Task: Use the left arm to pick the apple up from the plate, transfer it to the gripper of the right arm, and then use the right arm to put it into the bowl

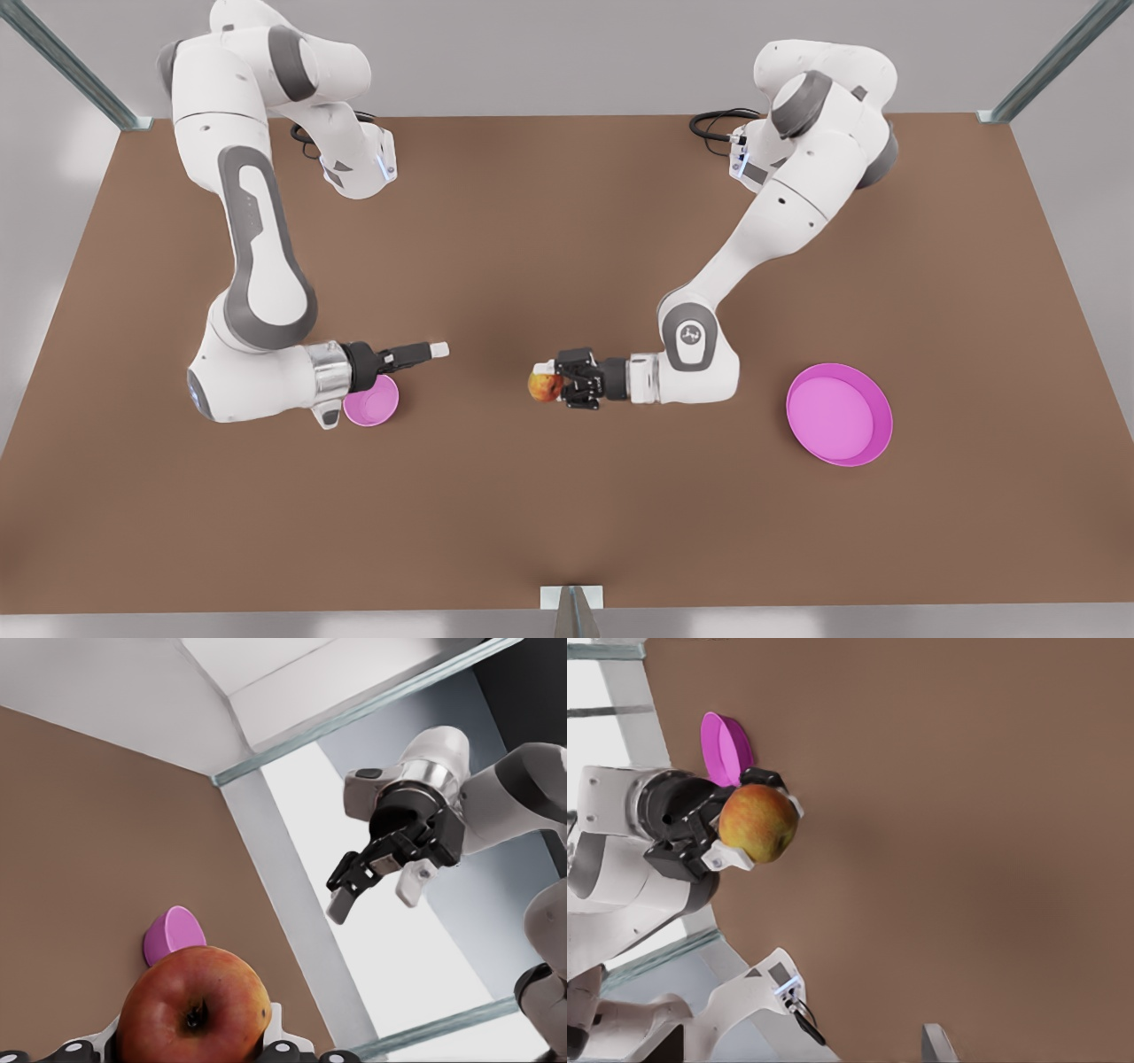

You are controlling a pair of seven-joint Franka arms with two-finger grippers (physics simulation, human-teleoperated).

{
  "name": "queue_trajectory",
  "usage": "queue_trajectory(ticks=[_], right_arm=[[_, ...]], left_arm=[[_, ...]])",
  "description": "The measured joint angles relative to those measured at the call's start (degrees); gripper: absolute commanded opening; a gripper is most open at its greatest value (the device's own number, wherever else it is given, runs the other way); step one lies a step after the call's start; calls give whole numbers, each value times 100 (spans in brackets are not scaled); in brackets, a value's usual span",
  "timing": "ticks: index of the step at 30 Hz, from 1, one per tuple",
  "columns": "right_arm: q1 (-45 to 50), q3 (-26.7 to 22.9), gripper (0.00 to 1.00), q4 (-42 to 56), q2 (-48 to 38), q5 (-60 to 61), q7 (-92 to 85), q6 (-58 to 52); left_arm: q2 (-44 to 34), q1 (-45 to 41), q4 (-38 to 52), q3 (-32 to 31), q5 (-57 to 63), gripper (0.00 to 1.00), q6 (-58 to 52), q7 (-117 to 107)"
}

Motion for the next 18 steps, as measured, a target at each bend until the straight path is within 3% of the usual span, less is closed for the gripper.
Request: queue_trajectory(ticks=[6,18], right_arm=[[2,6,100,-298,605,1009,-770,529],[57,777,100,-1091,628,1996,-2076,2388]], left_arm=[[50,-82,69,-7,-68,67,19,1397],[341,-242,377,-16,-134,67,69,3167]])
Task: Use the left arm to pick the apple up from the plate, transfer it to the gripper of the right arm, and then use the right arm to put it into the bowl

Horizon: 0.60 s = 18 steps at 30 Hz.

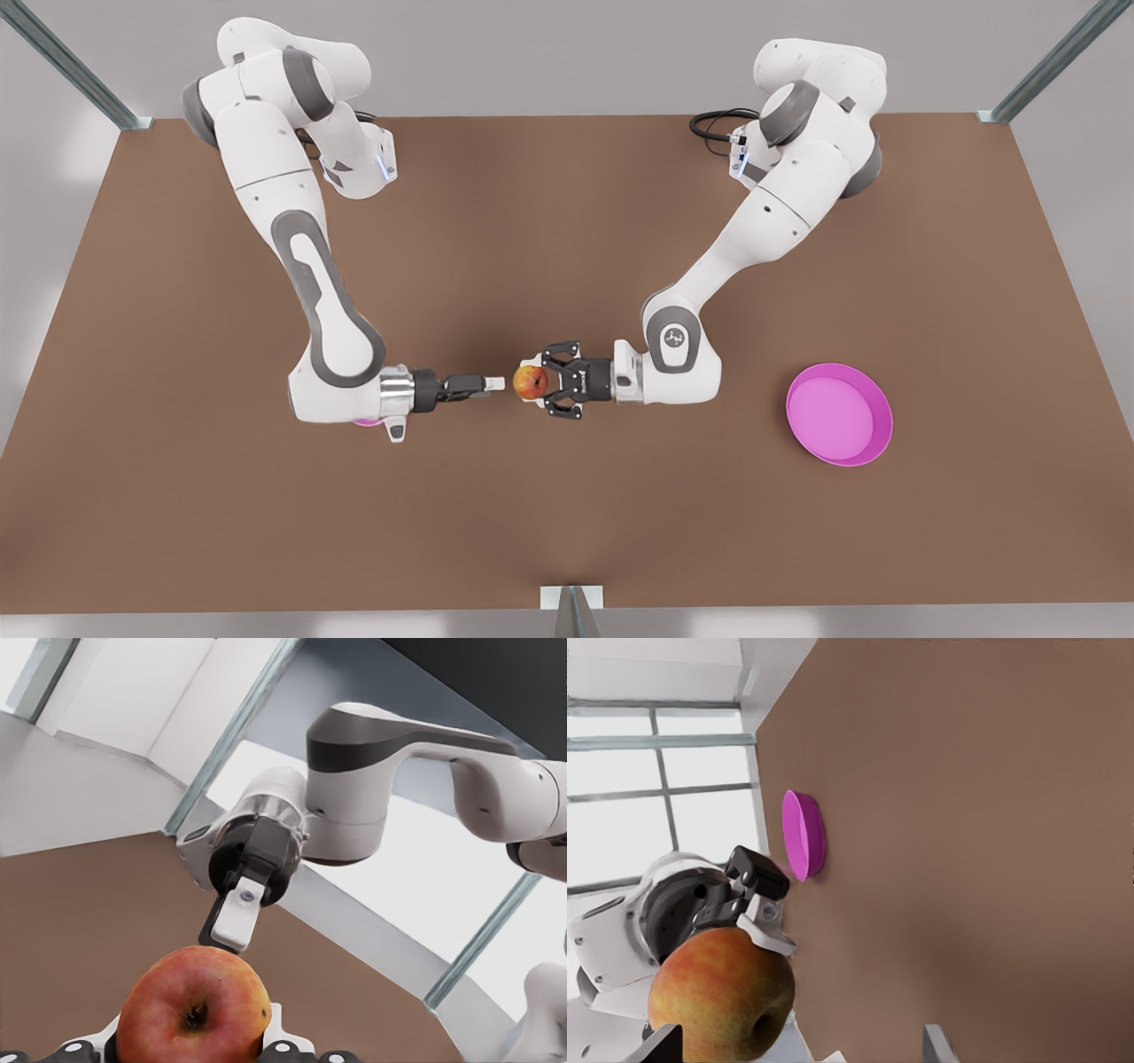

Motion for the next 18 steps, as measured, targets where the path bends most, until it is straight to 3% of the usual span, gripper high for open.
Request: queue_trajectory(ticks=[12,18], right_arm=[[-359,52,100,-339,124,1006,-1320,-366],[-535,497,100,-493,89,1211,-1870,-488]], left_arm=[[33,-8,5,1,-14,68,17,923],[46,-7,3,0,-22,68,17,1219]])
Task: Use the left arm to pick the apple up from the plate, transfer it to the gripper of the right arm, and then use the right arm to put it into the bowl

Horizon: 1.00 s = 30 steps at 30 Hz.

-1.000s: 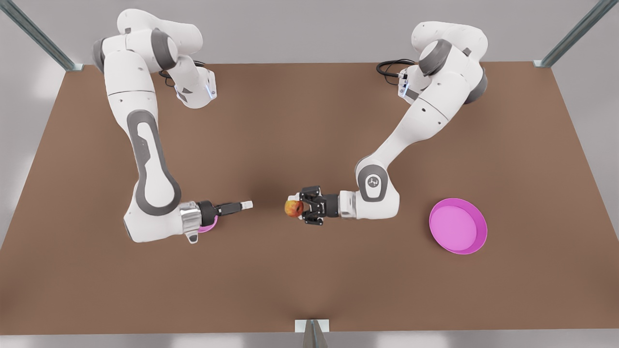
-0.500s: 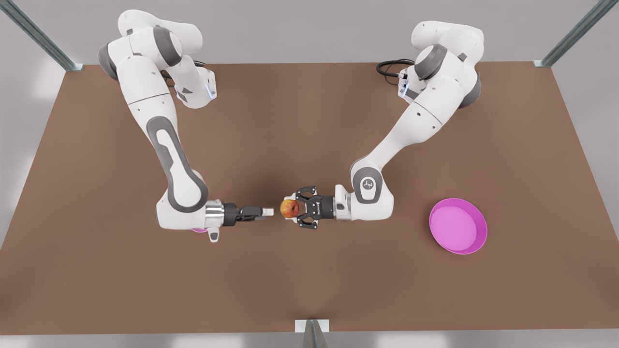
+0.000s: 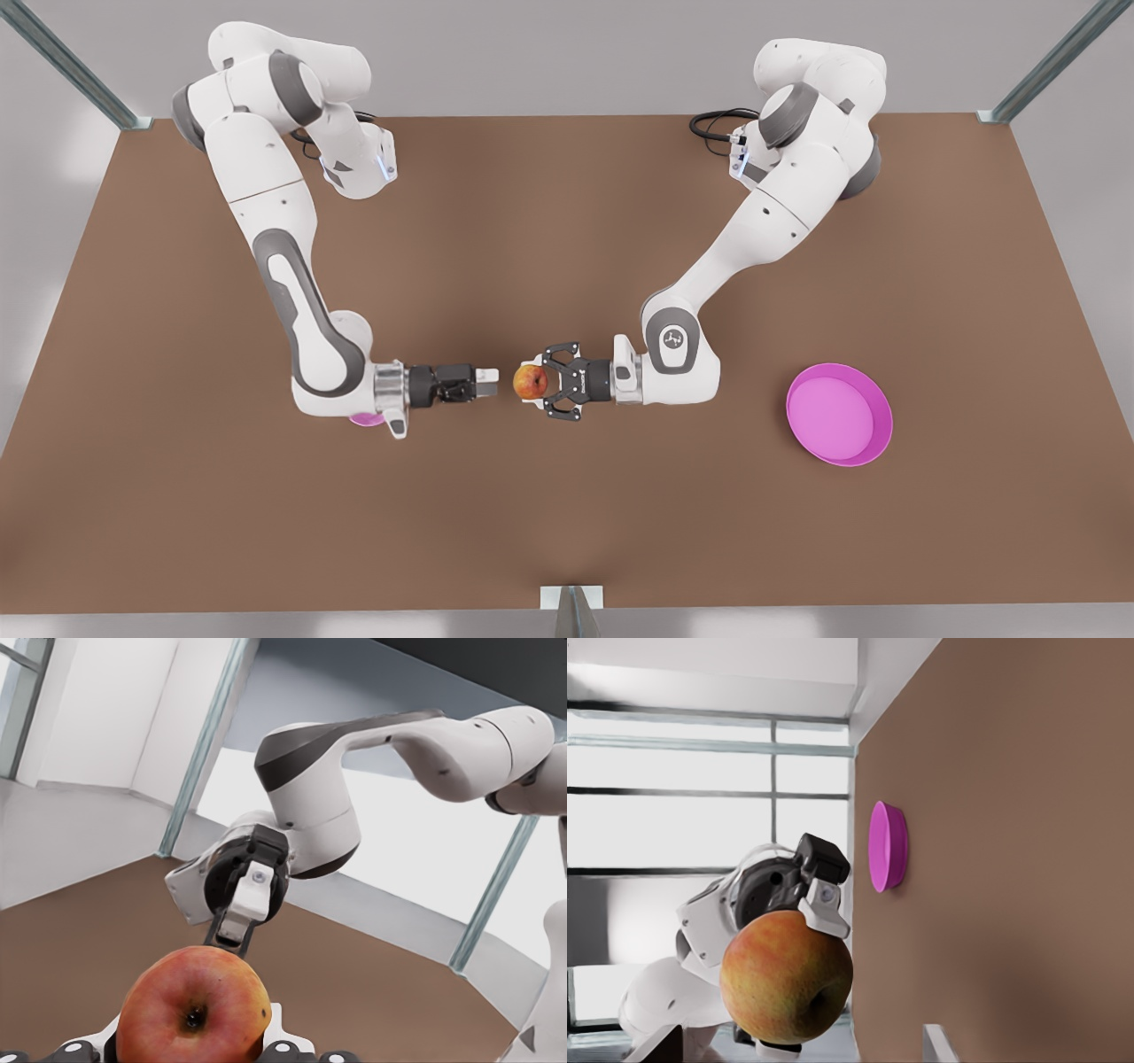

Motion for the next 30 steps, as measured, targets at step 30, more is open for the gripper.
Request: queue_trajectory(ticks=[30], right_arm=[[425,307,100,130,0,340,-668,1099]], left_arm=[[45,-29,8,0,-5,68,0,620]])
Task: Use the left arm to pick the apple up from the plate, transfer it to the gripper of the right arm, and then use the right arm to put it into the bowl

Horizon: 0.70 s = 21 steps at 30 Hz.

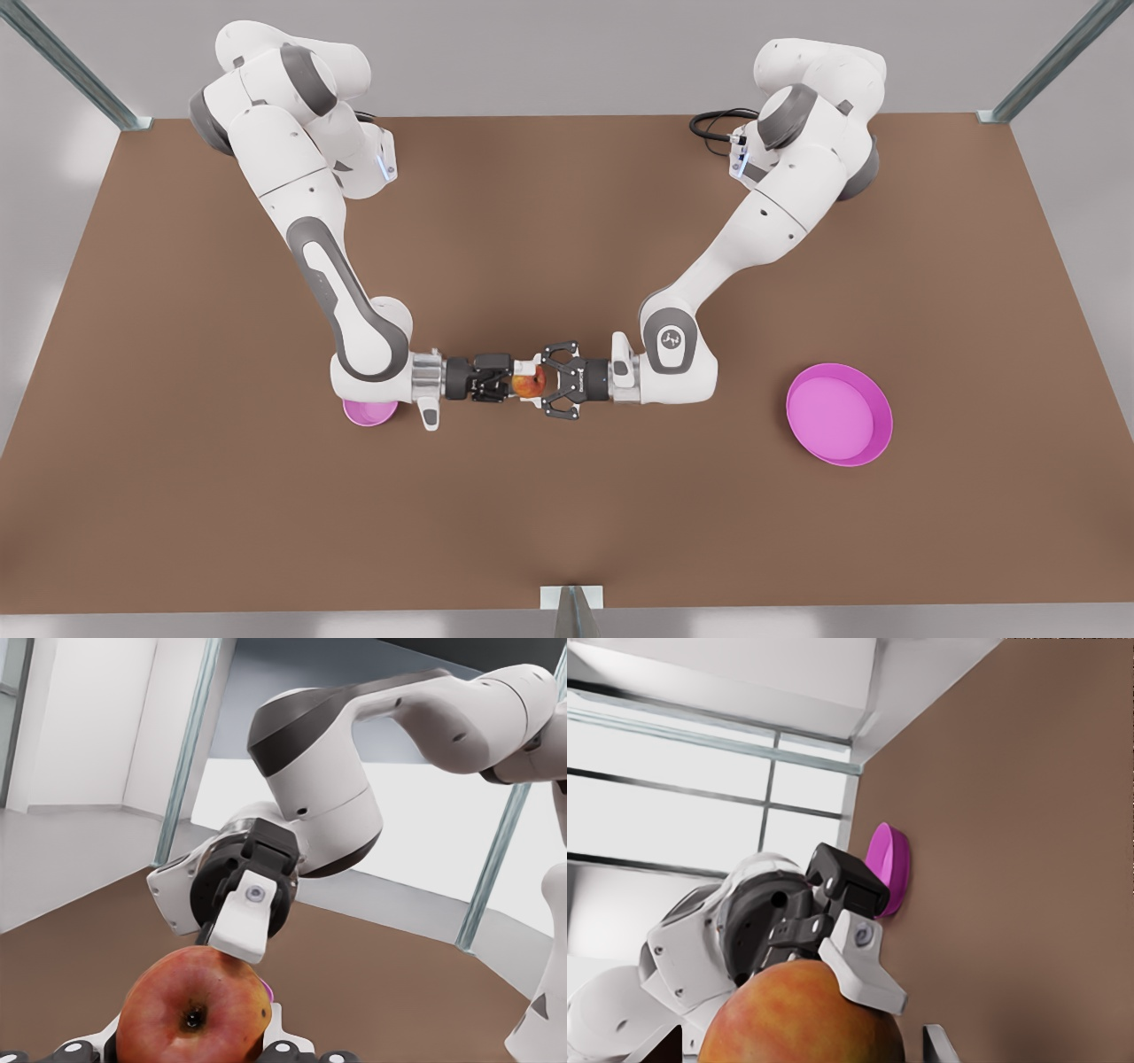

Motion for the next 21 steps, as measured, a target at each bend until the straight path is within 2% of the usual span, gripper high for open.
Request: queue_trajectory(ticks=[4,12,15,21], right_arm=[[3,0,95,6,0,4,26,42],[159,0,95,-8,17,5,77,153],[166,0,82,-8,17,5,92,189],[167,-2,81,-8,18,5,115,228]], left_arm=[[0,0,0,0,0,68,0,30],[11,0,0,9,0,68,-3,74],[17,0,0,9,1,68,-5,87],[18,1,0,9,6,68,-8,106]])
